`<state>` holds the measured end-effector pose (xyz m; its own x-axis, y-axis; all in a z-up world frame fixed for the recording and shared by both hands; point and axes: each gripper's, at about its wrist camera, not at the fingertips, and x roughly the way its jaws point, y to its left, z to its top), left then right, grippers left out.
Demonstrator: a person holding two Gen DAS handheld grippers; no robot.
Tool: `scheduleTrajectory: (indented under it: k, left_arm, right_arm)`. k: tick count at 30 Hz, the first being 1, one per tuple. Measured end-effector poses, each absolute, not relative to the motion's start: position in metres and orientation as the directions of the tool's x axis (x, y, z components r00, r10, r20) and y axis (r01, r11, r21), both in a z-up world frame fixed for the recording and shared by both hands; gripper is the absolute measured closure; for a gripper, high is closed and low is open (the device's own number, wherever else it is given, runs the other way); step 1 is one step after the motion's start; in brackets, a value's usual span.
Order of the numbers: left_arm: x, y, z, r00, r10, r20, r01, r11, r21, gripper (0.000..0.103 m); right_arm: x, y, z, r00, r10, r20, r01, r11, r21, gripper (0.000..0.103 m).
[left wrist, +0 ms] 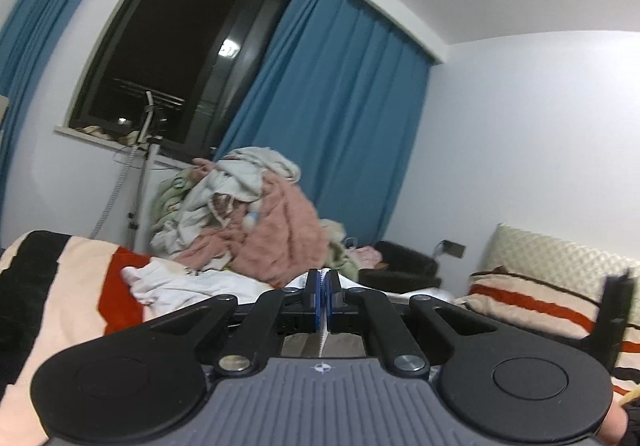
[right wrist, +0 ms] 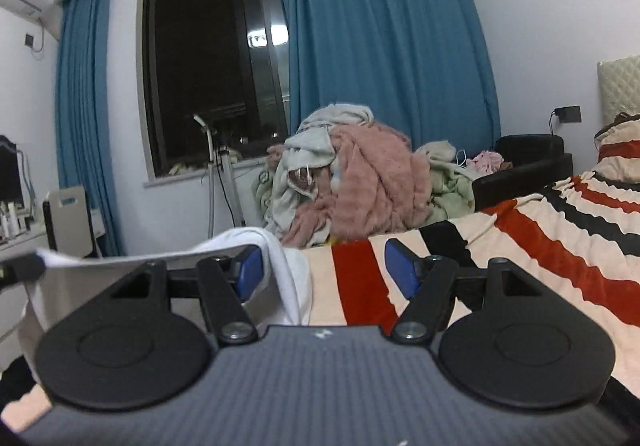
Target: Fold clothes
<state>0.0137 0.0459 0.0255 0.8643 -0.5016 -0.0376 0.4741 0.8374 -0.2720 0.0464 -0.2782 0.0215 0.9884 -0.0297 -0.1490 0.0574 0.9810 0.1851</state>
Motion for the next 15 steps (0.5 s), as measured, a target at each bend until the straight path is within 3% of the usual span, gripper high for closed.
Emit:
scheduleTrajectory:
  k: [8,15]
  left_arm:
    - [0.013,0.040,0.019,0.869,-0.489,-0.071,0.457,0.850,-0.263,0.101]
    - [0.024,0.040,0.010,0.876,-0.451,-0.170,0.401,0.877,-0.264,0.100]
  right_arm:
    - [0.102,-0.253,-0.040,0.810,0.076,-0.581,0.012,0.989,0.147,0.037]
    - [0.072,-0.259,-0.008,0.925,-0.059,-0.376,0.124,0.981,0.150,0.037]
